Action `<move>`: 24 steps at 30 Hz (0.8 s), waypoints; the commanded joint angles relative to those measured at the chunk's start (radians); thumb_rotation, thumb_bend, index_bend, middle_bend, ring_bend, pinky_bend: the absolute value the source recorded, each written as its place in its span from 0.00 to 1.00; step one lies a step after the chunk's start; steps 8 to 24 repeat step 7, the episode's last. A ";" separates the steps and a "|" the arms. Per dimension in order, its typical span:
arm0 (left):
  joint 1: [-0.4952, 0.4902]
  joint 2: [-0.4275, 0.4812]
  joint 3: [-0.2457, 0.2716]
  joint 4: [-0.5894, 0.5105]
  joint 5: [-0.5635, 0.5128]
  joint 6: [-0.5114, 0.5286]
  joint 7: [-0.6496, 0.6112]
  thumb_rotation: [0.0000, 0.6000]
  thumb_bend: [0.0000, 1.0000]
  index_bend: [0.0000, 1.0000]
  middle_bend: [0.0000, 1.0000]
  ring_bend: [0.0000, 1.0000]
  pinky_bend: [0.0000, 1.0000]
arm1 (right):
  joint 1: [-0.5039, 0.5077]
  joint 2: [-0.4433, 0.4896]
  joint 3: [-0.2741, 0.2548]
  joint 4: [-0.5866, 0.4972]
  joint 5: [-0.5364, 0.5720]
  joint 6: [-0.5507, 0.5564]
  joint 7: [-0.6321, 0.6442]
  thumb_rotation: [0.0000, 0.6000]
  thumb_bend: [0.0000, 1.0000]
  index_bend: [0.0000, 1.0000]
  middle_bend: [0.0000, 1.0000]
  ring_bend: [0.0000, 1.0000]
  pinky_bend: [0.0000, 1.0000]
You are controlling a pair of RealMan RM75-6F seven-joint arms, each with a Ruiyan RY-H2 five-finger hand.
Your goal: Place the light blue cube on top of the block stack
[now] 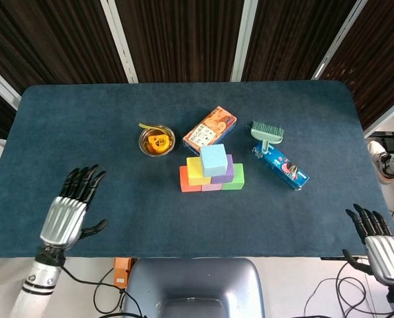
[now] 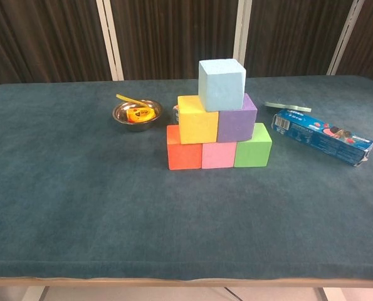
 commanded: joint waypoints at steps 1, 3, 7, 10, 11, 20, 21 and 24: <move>0.340 -0.038 0.184 0.518 0.085 0.206 -0.497 1.00 0.04 0.00 0.00 0.00 0.06 | 0.015 -0.027 0.016 -0.015 0.030 -0.031 -0.069 1.00 0.24 0.00 0.00 0.00 0.00; 0.341 -0.035 0.179 0.531 0.113 0.189 -0.500 1.00 0.04 0.00 0.00 0.00 0.06 | 0.019 -0.037 0.018 -0.020 0.041 -0.044 -0.091 1.00 0.24 0.00 0.00 0.00 0.00; 0.351 -0.029 0.169 0.530 0.137 0.156 -0.503 1.00 0.04 0.00 0.00 0.00 0.06 | 0.017 -0.044 0.011 -0.024 0.034 -0.044 -0.112 1.00 0.24 0.00 0.00 0.00 0.00; 0.351 -0.029 0.169 0.530 0.137 0.156 -0.503 1.00 0.04 0.00 0.00 0.00 0.06 | 0.017 -0.044 0.011 -0.024 0.034 -0.044 -0.112 1.00 0.24 0.00 0.00 0.00 0.00; 0.351 -0.029 0.169 0.530 0.137 0.156 -0.503 1.00 0.04 0.00 0.00 0.00 0.06 | 0.017 -0.044 0.011 -0.024 0.034 -0.044 -0.112 1.00 0.24 0.00 0.00 0.00 0.00; 0.351 -0.029 0.169 0.530 0.137 0.156 -0.503 1.00 0.04 0.00 0.00 0.00 0.06 | 0.017 -0.044 0.011 -0.024 0.034 -0.044 -0.112 1.00 0.24 0.00 0.00 0.00 0.00; 0.351 -0.029 0.169 0.530 0.137 0.156 -0.503 1.00 0.04 0.00 0.00 0.00 0.06 | 0.017 -0.044 0.011 -0.024 0.034 -0.044 -0.112 1.00 0.24 0.00 0.00 0.00 0.00; 0.351 -0.029 0.169 0.530 0.137 0.156 -0.503 1.00 0.04 0.00 0.00 0.00 0.06 | 0.017 -0.044 0.011 -0.024 0.034 -0.044 -0.112 1.00 0.24 0.00 0.00 0.00 0.00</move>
